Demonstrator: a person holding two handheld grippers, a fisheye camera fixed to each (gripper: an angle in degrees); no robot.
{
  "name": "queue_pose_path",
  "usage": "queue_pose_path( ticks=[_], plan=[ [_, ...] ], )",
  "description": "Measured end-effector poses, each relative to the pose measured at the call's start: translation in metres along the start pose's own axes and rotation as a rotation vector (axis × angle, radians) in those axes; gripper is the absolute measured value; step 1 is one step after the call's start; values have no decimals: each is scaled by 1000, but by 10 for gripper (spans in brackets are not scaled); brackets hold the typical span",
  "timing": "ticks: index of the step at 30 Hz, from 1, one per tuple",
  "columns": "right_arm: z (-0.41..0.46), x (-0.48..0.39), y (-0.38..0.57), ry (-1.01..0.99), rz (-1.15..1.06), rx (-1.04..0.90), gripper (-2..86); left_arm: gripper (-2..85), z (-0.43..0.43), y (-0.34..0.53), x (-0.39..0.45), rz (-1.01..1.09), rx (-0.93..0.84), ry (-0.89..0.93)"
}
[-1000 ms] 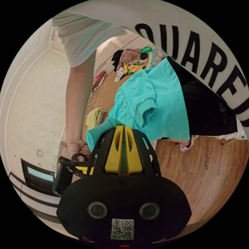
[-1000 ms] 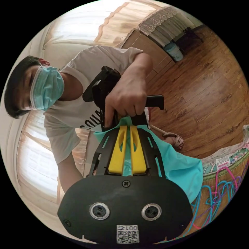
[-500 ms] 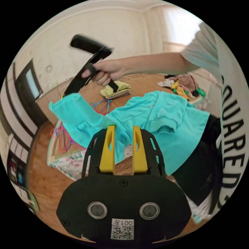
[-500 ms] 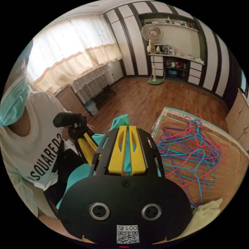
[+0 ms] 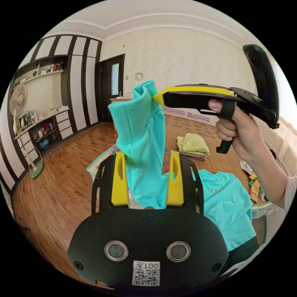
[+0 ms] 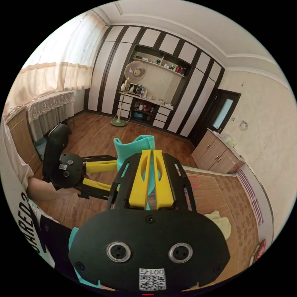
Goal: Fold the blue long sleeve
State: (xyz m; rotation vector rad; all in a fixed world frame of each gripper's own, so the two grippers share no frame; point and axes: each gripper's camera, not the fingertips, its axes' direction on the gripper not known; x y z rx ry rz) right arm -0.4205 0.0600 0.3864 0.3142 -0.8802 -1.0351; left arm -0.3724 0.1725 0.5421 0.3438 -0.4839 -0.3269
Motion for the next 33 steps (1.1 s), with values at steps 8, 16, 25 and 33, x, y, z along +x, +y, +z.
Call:
queue_pose_path(
  ticks=[8, 16, 25, 33],
  plan=[
    [-180, 10, 68, 155, 48, 112, 10, 146, -49, -22, 87, 208, 111, 118],
    [-353, 5, 229, 232, 291, 30, 12, 141, -50, 15, 168, 440, 29, 347],
    [-373, -52, 443, -36, 669, -363, 21, 141, 48, 95, 181, 614, -392, 278],
    [-362, -7, 447, 1, 718, -376, 79, 131, 114, 90, 187, 771, -483, 165]
  ],
)
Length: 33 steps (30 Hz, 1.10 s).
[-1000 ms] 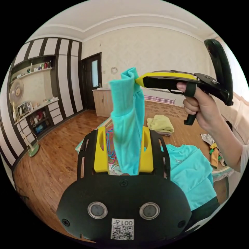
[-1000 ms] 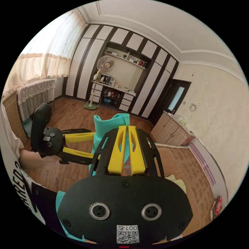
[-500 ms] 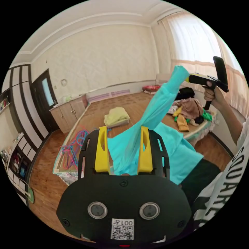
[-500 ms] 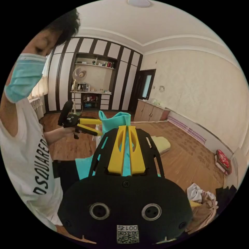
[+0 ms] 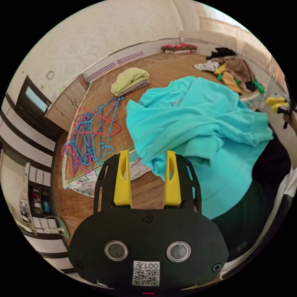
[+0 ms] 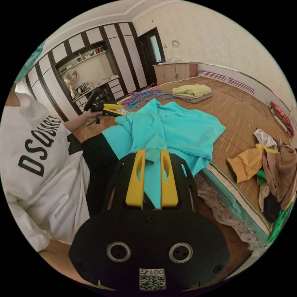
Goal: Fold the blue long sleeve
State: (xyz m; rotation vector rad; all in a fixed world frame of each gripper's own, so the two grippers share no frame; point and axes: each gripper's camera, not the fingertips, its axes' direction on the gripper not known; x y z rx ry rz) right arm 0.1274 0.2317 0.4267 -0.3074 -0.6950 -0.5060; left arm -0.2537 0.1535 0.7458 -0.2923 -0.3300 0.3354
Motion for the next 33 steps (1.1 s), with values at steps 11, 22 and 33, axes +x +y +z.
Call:
queue_pose_path(
  ticks=[11, 22, 33],
  plan=[
    [64, 54, -51, -132, 73, -173, 73, 59, 81, -25, 1, 148, -1, 81],
    [11, 82, -71, -11, 143, 21, 14, -4, 46, -6, -28, 5, 177, -19],
    [45, 85, -141, 288, 33, -58, 30, 35, 80, 10, -29, -102, 126, 30]
  ],
)
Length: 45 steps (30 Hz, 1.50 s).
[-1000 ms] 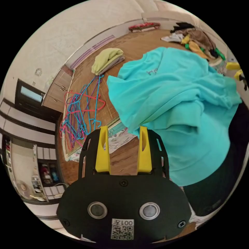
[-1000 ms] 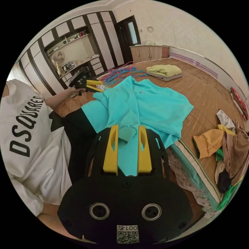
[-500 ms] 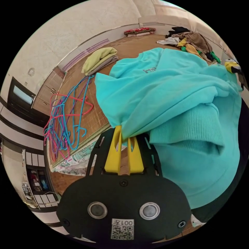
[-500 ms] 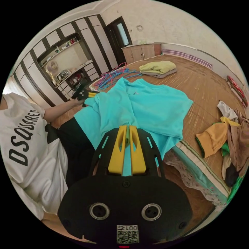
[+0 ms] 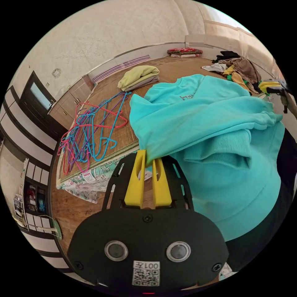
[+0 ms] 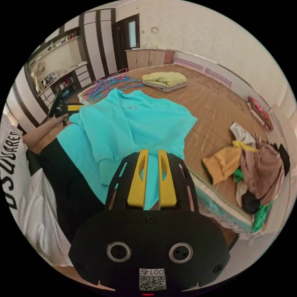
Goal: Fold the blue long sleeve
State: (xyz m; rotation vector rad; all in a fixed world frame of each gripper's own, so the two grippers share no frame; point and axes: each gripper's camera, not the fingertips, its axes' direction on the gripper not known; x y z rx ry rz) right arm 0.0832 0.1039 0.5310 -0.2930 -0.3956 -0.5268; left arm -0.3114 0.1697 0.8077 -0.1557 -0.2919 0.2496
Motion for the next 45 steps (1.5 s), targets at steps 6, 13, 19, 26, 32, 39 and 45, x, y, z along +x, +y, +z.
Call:
queue_pose_path(
  ticks=[6, 13, 19, 26, 32, 39, 45],
  plan=[
    [46, -19, -149, -301, -180, 157, 86, 39, 11, -2, 5, -3, -3, -18],
    [196, -77, -300, -389, -243, 3, 116, 0, 5, -6, 15, 6, 36, -118],
    [266, -80, -341, -514, -41, -132, 41, -6, 0, -12, 13, 24, 62, -167],
    [263, -45, -381, -473, 8, -39, 16, -9, -9, -12, 3, 0, 124, -232],
    [299, -69, -403, -382, -106, -153, 18, -8, 8, -13, -9, 2, 23, -276],
    [255, -55, -396, -339, -303, -132, 77, 23, -10, -8, -52, -91, -13, -139],
    [150, 17, -337, -299, -279, 29, 69, 72, -31, 3, -104, -160, -8, -29]
  ],
)
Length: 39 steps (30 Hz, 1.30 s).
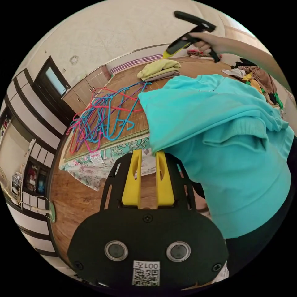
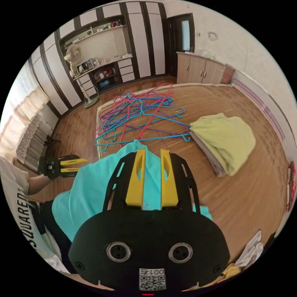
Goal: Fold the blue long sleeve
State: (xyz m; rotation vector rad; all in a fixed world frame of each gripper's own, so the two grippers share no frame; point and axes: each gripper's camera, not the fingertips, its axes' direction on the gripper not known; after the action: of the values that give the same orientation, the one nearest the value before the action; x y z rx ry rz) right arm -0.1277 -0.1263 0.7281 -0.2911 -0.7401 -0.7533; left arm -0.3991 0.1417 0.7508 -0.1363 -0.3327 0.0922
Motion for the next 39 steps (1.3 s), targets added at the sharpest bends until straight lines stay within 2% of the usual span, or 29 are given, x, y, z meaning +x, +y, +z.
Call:
queue_pose_path(
  ticks=[3, 6, 8, 12, 19, 23, 26, 31, 34, 36, 38, 39],
  plan=[
    [-53, -4, 48, 42, 3, -12, 72, 65, -18, 0, -31, -31, -10, 18],
    [-106, -20, 119, 69, 58, 14, 79, 35, -43, 10, -65, -97, -34, -49],
    [-132, -30, 172, 89, 119, 11, 86, 35, -59, 22, -85, -121, -30, 15],
    [-174, -45, 303, 223, 329, -89, 101, 30, -87, 56, -125, -210, -48, 311],
    [-199, -52, 457, -32, 670, 17, 148, 68, -159, 78, -177, -228, -45, 534],
    [-180, -42, 503, -115, 680, -58, 162, 124, -161, 83, -214, -266, -71, 672],
    [-183, -26, 543, -267, 769, 51, 162, 140, -154, 91, -248, -300, -86, 818],
    [-169, -3, 612, -649, 925, 265, 150, 123, -124, 119, -304, -474, 1, 1199],
    [-177, -4, 634, -637, 967, 348, 167, 99, -128, 123, -315, -502, 51, 1215],
    [-186, -8, 640, -585, 970, 356, 125, 92, -134, 123, -319, -529, 80, 1223],
    [-194, -11, 643, -565, 971, 363, 135, 88, -137, 128, -325, -578, 107, 1233],
    [-198, -12, 643, -544, 974, 352, 113, 84, -139, 133, -328, -616, 127, 1245]
  ],
)
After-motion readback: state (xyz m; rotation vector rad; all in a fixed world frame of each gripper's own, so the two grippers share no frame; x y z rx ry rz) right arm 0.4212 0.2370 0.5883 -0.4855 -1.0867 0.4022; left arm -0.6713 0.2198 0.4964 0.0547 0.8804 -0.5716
